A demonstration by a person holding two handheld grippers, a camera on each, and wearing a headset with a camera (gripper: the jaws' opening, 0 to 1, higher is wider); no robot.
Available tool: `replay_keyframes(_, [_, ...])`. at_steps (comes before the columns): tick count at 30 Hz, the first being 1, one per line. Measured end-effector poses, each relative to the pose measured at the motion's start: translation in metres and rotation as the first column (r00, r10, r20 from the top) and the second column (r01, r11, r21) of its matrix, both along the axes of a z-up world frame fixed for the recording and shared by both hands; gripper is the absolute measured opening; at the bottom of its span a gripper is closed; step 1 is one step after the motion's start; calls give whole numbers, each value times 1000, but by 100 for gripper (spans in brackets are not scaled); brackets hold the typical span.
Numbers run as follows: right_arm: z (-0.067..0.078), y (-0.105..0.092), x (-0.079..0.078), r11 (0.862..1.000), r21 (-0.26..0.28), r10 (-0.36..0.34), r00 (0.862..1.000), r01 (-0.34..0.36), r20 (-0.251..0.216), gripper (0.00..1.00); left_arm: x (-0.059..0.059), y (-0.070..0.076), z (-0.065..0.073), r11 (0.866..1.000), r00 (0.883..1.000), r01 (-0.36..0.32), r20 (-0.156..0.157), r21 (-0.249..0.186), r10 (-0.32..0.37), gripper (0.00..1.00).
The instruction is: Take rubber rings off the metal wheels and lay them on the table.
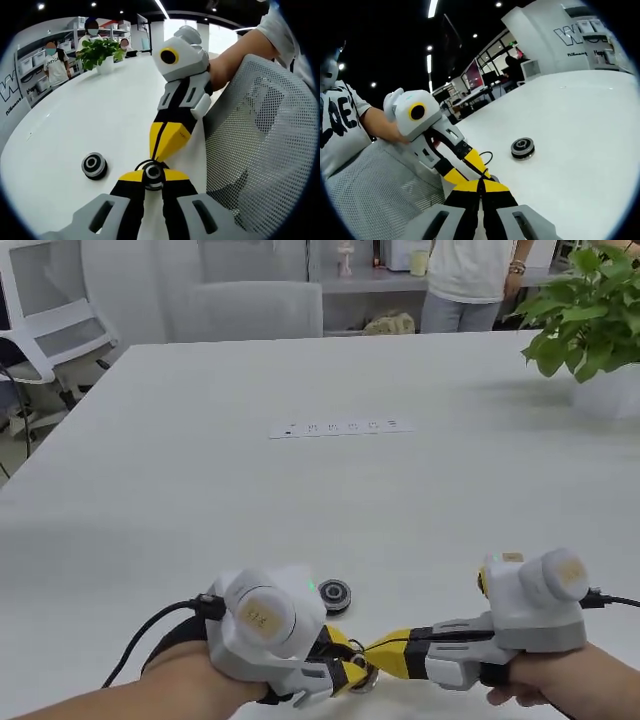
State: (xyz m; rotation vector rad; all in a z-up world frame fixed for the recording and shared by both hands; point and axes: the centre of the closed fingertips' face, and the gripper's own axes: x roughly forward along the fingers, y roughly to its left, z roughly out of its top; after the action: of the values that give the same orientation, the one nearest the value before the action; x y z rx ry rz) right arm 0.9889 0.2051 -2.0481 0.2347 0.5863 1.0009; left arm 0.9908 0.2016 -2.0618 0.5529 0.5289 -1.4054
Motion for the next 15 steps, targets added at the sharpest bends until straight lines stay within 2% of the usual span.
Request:
replay_keyframes(13, [-6, -3, 0, 1000, -23, 0, 1000, 0, -8, 0, 0, 1, 0, 1000, 1000, 10, -14, 4, -10, 8])
replay_keyframes(15, [-6, -3, 0, 1000, -20, 0, 1000, 0, -8, 0, -1, 1, 0, 1000, 1000, 17, -15, 7, -17, 10])
